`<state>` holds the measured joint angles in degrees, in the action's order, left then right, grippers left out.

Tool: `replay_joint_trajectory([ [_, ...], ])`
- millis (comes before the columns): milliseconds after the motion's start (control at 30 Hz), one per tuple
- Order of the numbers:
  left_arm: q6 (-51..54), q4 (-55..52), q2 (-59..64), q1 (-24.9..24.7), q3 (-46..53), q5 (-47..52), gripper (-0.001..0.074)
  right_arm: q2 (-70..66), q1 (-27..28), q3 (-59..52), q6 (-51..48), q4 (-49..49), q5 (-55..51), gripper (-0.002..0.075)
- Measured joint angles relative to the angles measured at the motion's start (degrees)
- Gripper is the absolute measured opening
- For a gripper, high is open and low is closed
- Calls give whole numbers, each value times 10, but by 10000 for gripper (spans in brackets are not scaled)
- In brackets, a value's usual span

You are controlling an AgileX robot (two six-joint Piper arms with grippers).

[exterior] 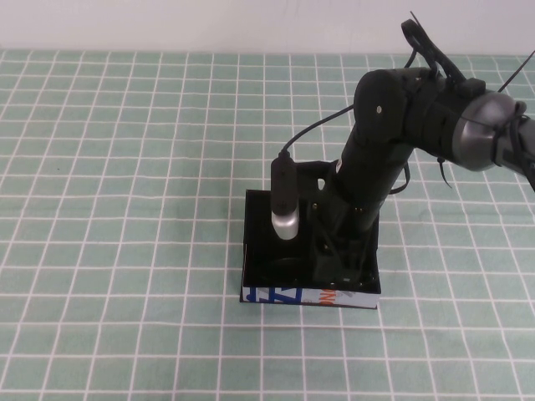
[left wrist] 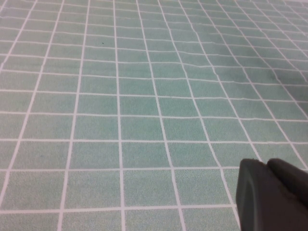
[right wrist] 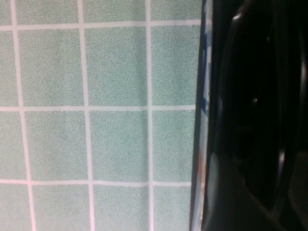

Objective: Return glasses to glasses case
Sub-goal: Place the glasses in the glasses case

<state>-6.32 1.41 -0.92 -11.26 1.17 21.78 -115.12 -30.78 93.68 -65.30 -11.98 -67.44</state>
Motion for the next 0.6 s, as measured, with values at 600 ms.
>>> replay_joint_trajectory([
  [600, 0, 0, 0, 0, 0, 0, -2, 21, 0, 1, 0, -37, 6, 61],
])
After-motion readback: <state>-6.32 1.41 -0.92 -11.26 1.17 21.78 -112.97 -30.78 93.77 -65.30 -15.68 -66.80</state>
